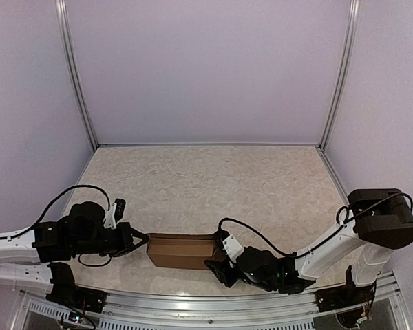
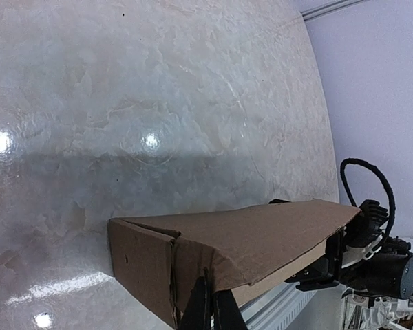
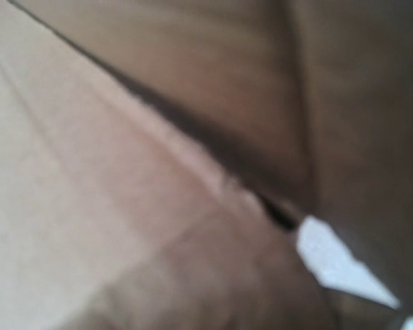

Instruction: Fold the paper box

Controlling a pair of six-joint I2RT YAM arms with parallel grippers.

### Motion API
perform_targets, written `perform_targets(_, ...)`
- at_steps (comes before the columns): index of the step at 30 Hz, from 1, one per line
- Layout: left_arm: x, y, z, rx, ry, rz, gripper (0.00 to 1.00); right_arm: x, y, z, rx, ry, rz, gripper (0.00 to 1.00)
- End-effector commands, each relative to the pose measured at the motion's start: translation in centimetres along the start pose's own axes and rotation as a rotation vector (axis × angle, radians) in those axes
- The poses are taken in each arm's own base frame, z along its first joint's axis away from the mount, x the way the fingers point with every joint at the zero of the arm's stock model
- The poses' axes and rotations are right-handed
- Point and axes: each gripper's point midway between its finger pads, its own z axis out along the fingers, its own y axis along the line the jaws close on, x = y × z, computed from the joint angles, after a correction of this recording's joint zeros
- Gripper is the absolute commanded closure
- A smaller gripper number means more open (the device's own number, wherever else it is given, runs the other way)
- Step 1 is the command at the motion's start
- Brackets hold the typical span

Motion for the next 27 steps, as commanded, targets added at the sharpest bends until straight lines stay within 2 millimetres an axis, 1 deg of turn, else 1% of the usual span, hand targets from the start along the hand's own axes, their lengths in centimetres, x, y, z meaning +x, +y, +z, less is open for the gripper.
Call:
perform_targets(1, 2.6, 8.8, -0.7, -0.337, 0.061, -0.011, 1.0, 4.7, -11.2, -1.7, 0.457, 0.112, 0.008, 1.0)
perform_targets(7, 2.4, 9.5, -1.1, -0.381, 0.035, 0.006, 1.0, 4.6, -11.7, -2.1, 0.483, 0.1, 0.031, 1.0)
perform_targets(11, 2.4, 9.5, -1.1, -0.411, 0.029, 0.034, 1.0, 4.2, -11.3, -1.8, 0.461, 0.082, 0.039, 1.0)
perform_targets(14, 2.2, 9.1, -1.0, -0.436, 0.021, 0.065, 1.0, 3.7, -10.6, -1.4, 0.419, 0.062, 0.04, 0.94)
perform_targets(17, 2.0, 8.8, -0.8, -0.458, 0.017, 0.09, 1.0, 3.7, -10.0, -1.4, 0.366, 0.049, 0.026, 0.84)
perform_targets(19, 2.0, 8.6, -0.7, -0.464, 0.016, 0.101, 1.0, 3.5, -9.7, -1.5, 0.339, 0.04, 0.018, 0.73)
perform_targets(23, 1.8, 8.3, -0.5, -0.477, 0.013, 0.114, 1.0, 2.6, -8.8, -1.8, 0.274, 0.013, -0.003, 0.45)
perform_targets(27, 1.3, 8.1, -0.7, -0.488, 0.001, 0.126, 1.0, 1.8, -7.8, -2.0, 0.217, 0.007, -0.04, 0.27)
